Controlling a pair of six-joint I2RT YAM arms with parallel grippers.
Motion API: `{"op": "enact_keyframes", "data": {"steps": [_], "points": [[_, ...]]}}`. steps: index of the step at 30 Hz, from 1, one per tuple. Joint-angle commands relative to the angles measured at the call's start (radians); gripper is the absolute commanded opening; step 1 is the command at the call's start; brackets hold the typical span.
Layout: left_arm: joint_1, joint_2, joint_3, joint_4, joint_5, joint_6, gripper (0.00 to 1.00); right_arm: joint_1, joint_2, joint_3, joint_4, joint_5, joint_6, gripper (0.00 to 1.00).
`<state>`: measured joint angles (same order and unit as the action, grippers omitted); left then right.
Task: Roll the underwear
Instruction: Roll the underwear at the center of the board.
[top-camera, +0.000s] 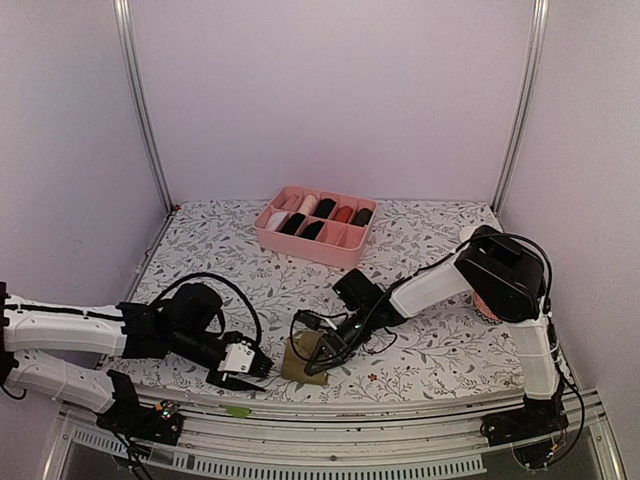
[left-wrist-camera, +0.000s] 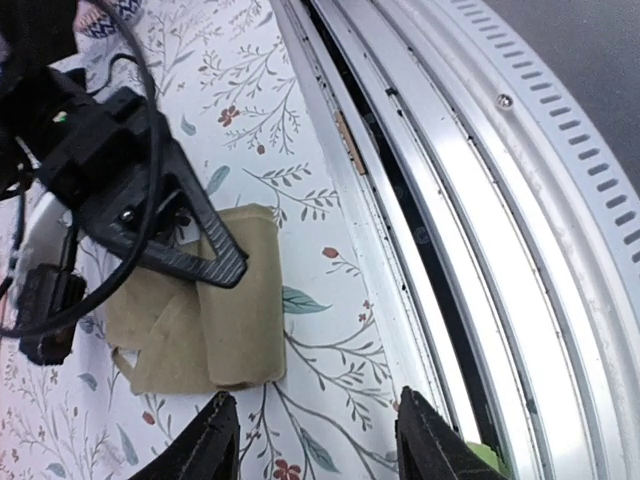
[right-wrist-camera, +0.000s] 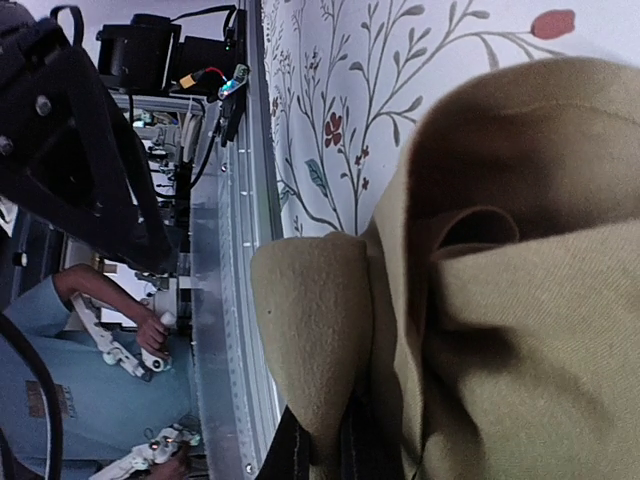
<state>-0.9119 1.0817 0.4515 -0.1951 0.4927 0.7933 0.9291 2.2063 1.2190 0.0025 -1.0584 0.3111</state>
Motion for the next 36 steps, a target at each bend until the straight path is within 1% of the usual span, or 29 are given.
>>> {"op": "enact_keyframes", "data": {"steps": [1, 4, 8, 11, 13, 16, 18, 21, 22, 23, 24, 25, 26, 27, 29, 31, 36], "points": [[-0.112, 0.180, 0.047, 0.179, -0.187, -0.057, 0.53, -0.008, 0.107, 0.029, -0.080, -0.025, 0.078, 0.00], [-0.133, 0.287, 0.093, 0.249, -0.241, -0.070, 0.51, -0.009, 0.118, 0.029, -0.090, -0.025, 0.093, 0.00], [-0.144, 0.351, 0.107, 0.324, -0.249, -0.035, 0.51, -0.009, 0.133, 0.040, -0.105, -0.026, 0.104, 0.00], [-0.151, 0.416, 0.125, 0.331, -0.285, -0.016, 0.49, -0.012, 0.133, 0.048, -0.111, -0.025, 0.110, 0.00], [-0.152, 0.464, 0.143, 0.298, -0.299, -0.002, 0.44, -0.011, 0.133, 0.049, -0.111, -0.021, 0.114, 0.00], [-0.153, 0.504, 0.160, 0.263, -0.332, 0.012, 0.30, -0.017, 0.132, 0.049, -0.108, -0.007, 0.117, 0.00], [-0.147, 0.529, 0.178, 0.234, -0.355, 0.013, 0.25, -0.018, 0.110, 0.043, -0.094, -0.004, 0.117, 0.00], [-0.126, 0.564, 0.206, 0.146, -0.370, 0.006, 0.13, -0.028, 0.076, 0.035, -0.076, 0.012, 0.105, 0.00], [-0.118, 0.562, 0.209, 0.121, -0.354, 0.007, 0.10, -0.032, 0.064, 0.034, -0.072, 0.018, 0.106, 0.00], [-0.110, 0.554, 0.212, 0.100, -0.338, 0.009, 0.05, -0.038, 0.051, 0.032, -0.072, 0.030, 0.105, 0.03], [-0.105, 0.544, 0.212, 0.077, -0.321, 0.013, 0.03, -0.045, 0.029, 0.028, -0.070, 0.046, 0.102, 0.08], [-0.100, 0.532, 0.216, 0.047, -0.295, 0.021, 0.02, -0.050, 0.002, 0.019, -0.071, 0.070, 0.097, 0.14], [-0.094, 0.524, 0.223, 0.019, -0.266, 0.028, 0.00, -0.058, -0.034, 0.007, -0.070, 0.115, 0.081, 0.17], [-0.086, 0.520, 0.235, -0.019, -0.222, 0.031, 0.00, -0.065, -0.082, -0.001, -0.062, 0.170, 0.070, 0.18], [-0.066, 0.532, 0.274, -0.111, -0.134, 0.040, 0.00, -0.069, -0.196, -0.086, -0.016, 0.294, 0.051, 0.18], [-0.042, 0.571, 0.343, -0.217, -0.060, 0.045, 0.00, -0.069, -0.305, -0.179, 0.024, 0.397, 0.025, 0.26], [0.074, 0.703, 0.552, -0.441, 0.141, 0.053, 0.00, -0.061, -0.469, -0.293, -0.035, 0.520, -0.072, 0.34]]}}
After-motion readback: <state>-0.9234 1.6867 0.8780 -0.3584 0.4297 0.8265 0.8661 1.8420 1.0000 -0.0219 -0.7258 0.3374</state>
